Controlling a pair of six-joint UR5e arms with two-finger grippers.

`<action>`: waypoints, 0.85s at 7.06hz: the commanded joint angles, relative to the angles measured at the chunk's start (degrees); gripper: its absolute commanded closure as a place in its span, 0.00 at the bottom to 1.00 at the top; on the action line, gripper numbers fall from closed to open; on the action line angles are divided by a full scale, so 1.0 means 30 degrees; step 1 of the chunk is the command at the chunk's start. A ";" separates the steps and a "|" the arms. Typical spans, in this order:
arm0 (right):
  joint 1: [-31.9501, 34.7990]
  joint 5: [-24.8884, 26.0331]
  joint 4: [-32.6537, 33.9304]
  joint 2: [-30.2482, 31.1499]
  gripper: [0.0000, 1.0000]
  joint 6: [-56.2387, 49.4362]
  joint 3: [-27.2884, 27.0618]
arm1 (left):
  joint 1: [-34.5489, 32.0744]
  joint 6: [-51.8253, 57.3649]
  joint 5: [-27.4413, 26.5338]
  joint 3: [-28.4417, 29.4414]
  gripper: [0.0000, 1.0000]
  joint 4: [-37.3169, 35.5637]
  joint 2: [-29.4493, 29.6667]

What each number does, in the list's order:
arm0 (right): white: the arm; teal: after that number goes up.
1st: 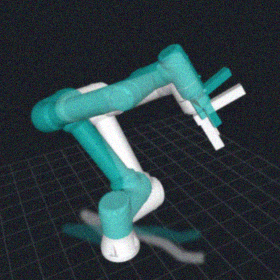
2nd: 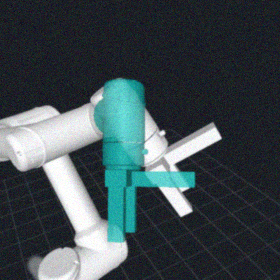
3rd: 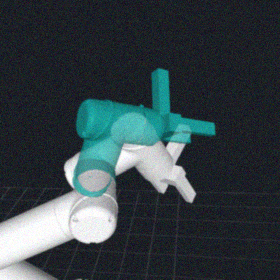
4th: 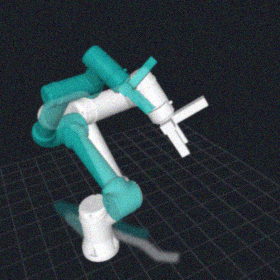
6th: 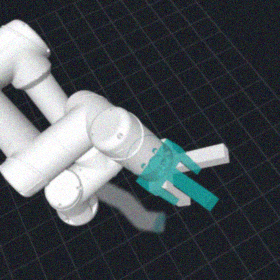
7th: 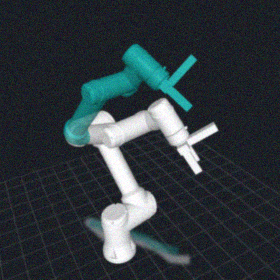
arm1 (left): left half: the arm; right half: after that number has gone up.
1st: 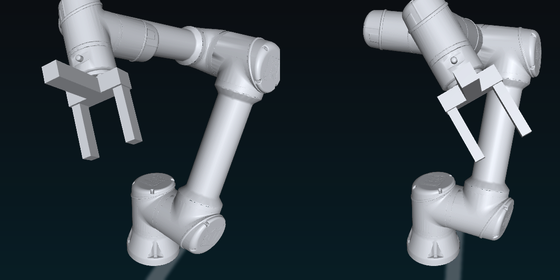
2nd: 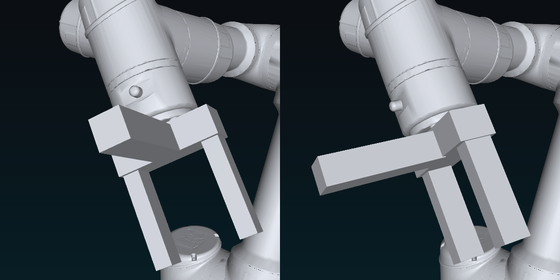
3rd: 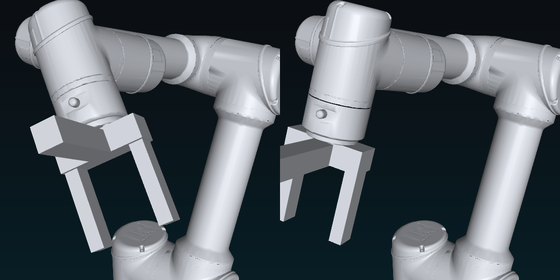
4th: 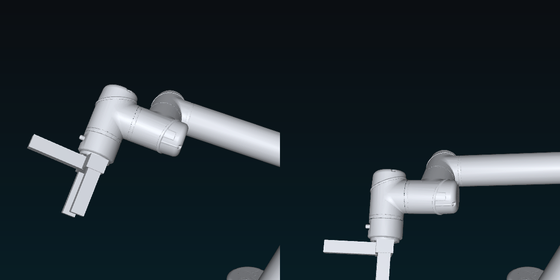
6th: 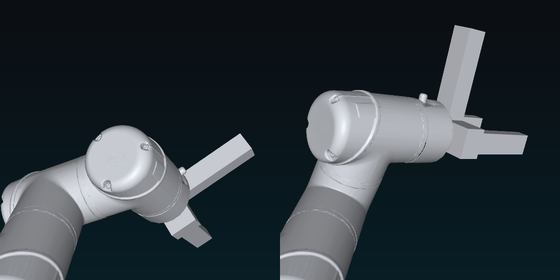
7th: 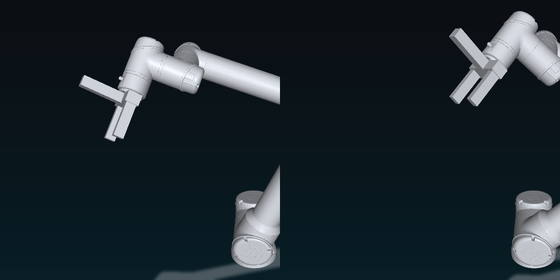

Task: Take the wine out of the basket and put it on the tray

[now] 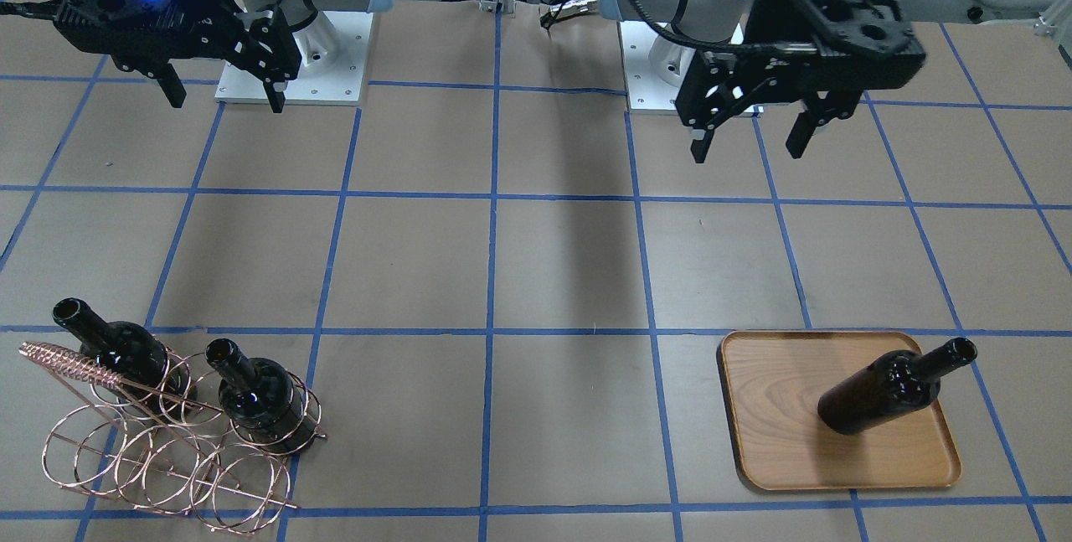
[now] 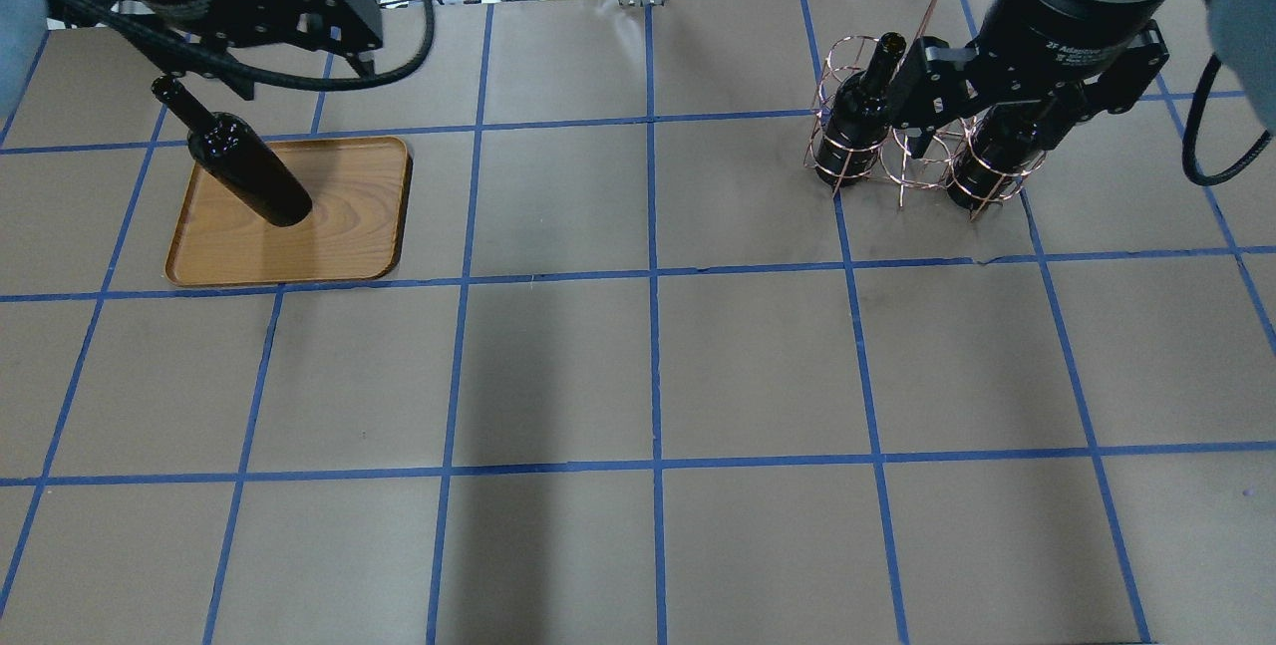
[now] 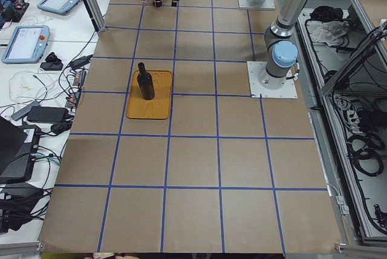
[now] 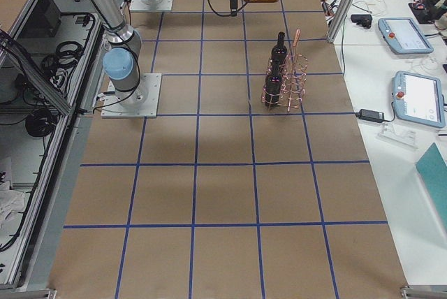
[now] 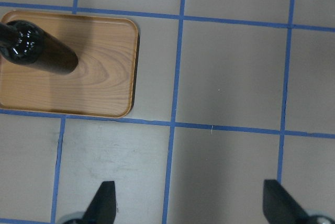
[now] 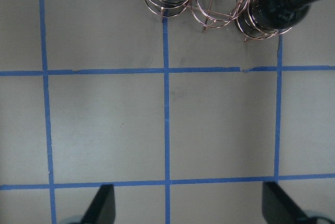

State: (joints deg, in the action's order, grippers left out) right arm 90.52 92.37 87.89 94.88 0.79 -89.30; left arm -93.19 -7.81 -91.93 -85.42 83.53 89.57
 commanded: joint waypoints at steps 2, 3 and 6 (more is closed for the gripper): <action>0.0001 -0.0001 0.0000 -0.0014 0.00 0.0000 -0.0001 | -0.0813 -0.0269 -0.0236 0.0083 0.00 -0.0630 0.0348; 0.0001 -0.0001 0.0000 0.0015 0.00 0.0000 -0.0001 | -0.0813 -0.0269 -0.0178 0.0113 0.00 -0.0454 0.0319; 0.0001 -0.0030 0.0000 0.0015 0.00 0.0000 -0.0001 | -0.0842 0.0023 -0.0236 0.0113 0.00 0.0248 0.0056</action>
State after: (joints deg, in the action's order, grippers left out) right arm 90.53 92.31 87.89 94.92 0.79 -89.30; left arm -95.65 -8.10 -92.57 -85.11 83.35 90.17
